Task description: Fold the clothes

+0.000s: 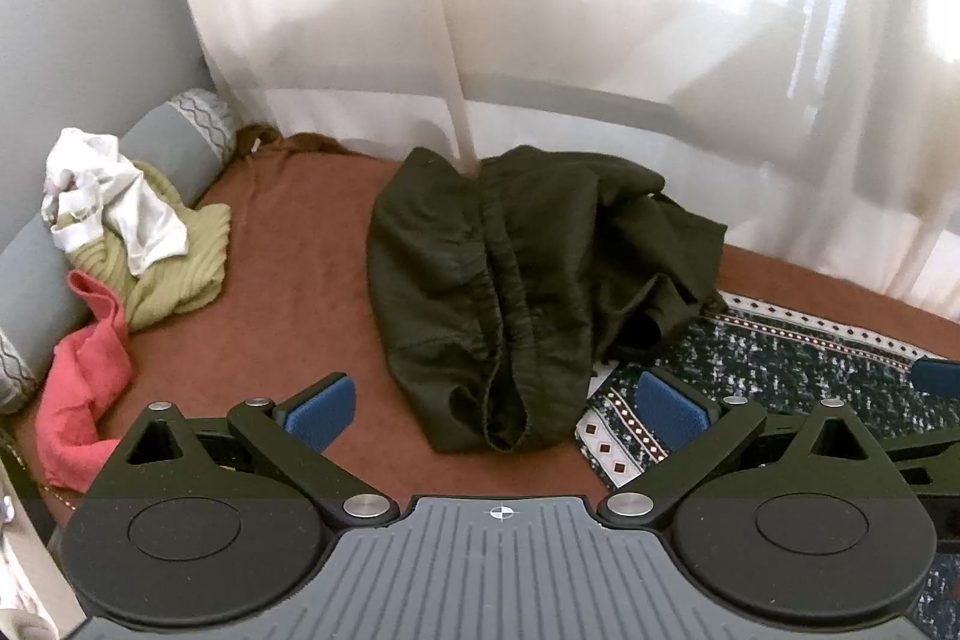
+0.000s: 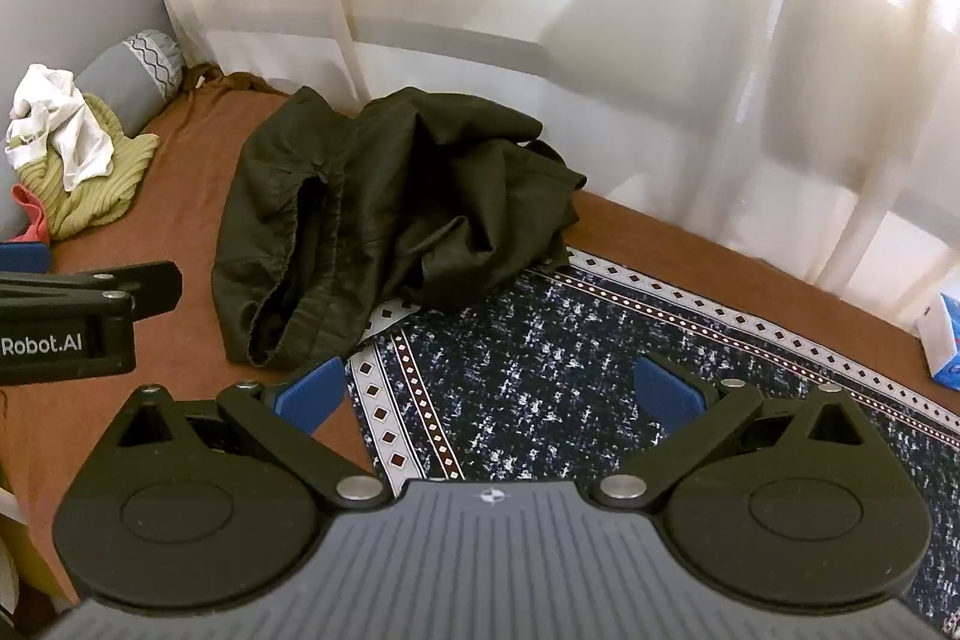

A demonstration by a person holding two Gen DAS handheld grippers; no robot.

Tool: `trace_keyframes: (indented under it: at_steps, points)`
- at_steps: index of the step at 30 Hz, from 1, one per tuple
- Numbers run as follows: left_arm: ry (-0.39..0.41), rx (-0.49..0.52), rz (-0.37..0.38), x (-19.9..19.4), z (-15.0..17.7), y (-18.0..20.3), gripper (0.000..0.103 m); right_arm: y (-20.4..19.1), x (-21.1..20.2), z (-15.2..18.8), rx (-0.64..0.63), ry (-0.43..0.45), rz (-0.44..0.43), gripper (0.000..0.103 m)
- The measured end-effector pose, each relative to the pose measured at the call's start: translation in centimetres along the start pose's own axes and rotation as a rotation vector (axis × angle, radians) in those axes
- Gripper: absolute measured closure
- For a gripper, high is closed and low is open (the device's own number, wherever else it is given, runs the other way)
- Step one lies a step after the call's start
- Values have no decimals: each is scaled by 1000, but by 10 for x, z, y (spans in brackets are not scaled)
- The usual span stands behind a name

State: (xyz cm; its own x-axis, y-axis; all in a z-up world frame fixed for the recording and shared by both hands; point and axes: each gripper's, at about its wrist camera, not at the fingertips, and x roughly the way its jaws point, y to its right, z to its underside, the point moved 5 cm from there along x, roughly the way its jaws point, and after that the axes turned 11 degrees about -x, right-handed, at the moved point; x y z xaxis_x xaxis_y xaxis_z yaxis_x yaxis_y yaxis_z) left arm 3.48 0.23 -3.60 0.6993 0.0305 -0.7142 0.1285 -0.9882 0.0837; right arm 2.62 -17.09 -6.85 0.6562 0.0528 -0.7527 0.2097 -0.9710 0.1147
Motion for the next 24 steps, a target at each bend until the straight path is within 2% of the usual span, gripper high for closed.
trace_keyframes:
  at_steps: [8,12,14,24]
  points:
    - [-9,13,-12,-2,2,2,0,-2,-1,2,0,0,-2,0]
    - [-14,10,10,-1,2,-4,0,0,2,4,0,-1,-3,0]
    - [-22,42,50,1,4,-4,0,-1,-3,5,3,-3,1,0]
    - [-42,41,52,11,2,-7,0,-4,5,1,11,-15,7,0]
